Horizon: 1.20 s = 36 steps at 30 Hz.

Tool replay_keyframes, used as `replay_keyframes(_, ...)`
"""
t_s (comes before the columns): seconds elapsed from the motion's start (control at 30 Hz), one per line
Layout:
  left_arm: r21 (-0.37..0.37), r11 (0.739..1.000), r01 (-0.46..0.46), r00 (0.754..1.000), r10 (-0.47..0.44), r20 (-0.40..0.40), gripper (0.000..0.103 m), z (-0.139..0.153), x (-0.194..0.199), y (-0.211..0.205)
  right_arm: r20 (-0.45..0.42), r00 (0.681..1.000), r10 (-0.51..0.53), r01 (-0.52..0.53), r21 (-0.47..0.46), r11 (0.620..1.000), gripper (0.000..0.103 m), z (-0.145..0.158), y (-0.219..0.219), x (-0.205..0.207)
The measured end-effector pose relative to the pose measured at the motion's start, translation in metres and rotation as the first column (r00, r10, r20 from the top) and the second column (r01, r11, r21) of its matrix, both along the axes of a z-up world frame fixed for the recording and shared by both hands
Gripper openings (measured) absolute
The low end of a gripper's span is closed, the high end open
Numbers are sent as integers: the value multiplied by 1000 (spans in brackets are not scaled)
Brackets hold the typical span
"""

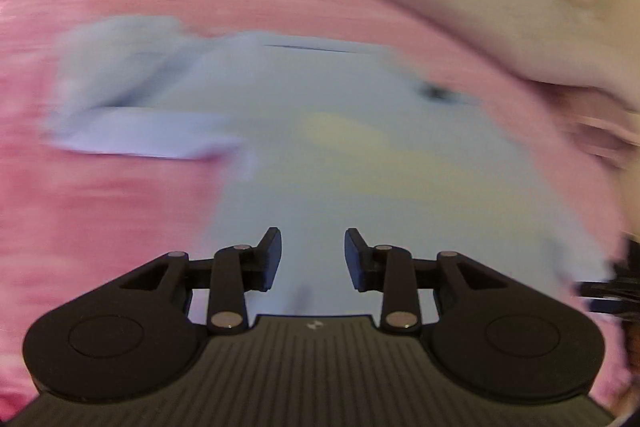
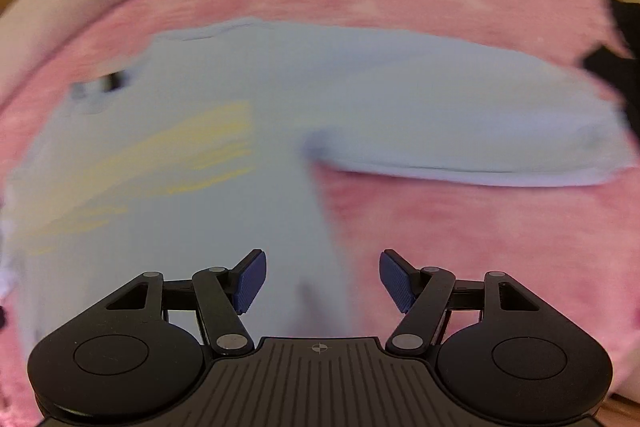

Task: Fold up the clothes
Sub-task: 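Fold the held sleeve with the left gripper across the sweatshirt body, then grasp the other sleeve cuff with the right gripper and fold it across the body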

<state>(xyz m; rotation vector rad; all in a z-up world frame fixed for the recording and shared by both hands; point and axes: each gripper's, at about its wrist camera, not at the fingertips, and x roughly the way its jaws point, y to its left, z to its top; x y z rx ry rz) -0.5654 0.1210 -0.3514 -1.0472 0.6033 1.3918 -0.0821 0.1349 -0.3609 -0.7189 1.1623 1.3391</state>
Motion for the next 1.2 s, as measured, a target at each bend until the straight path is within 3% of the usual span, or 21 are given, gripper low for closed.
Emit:
replay_keyframes(0.13, -26, 989, -144, 987, 142, -72, 31, 3, -60, 15, -68, 987, 143, -141, 25, 990, 67, -8, 21, -69)
replay_keyframes(0.23, -43, 981, -191, 978, 187, -93, 31, 5, -99, 31, -103, 968, 230, -227, 42, 973, 66, -12, 40, -127)
replay_keyframes(0.33, -49, 975, -217, 973, 212, -92, 31, 5, -137, 44, -149, 945, 290, -284, 62, 957, 55, -17, 53, -181)
replay_keyframes(0.47, -62, 969, -238, 971, 235, -54, 31, 2, -171, 61, -237, 893, 382, -370, 96, 924, 40, -27, 75, -260)
replay_keyframes(0.67, -68, 958, -280, 960, 281, 9, 31, -5, -215, 73, -404, 809, 428, -418, 118, 901, 37, -54, 105, -360)
replay_keyframes(0.83, -69, 948, -312, 949, 314, 25, 31, -10, -246, 78, -557, 757, 341, -366, 71, 928, 38, -82, 129, -405)
replay_keyframes(1.03, -71, 938, -339, 938, 343, 48, 31, -14, -259, 82, -606, 751, 262, -314, 22, 949, 37, -111, 148, -439)
replay_keyframes(1.07, -70, 939, -336, 939, 340, 55, 31, -14, -257, 82, -614, 748, 251, -304, 19, 953, 16, -114, 150, -441)
replay_keyframes(1.1, -68, 941, -332, 940, 336, 58, 31, -13, -255, 83, -618, 739, 270, -305, 51, 951, 5, -109, 150, -441)
replay_keyframes(1.2, -55, 951, -305, 949, 308, 72, 31, -8, -244, 89, -586, 729, 353, -295, 196, 935, 5, -78, 141, -427)
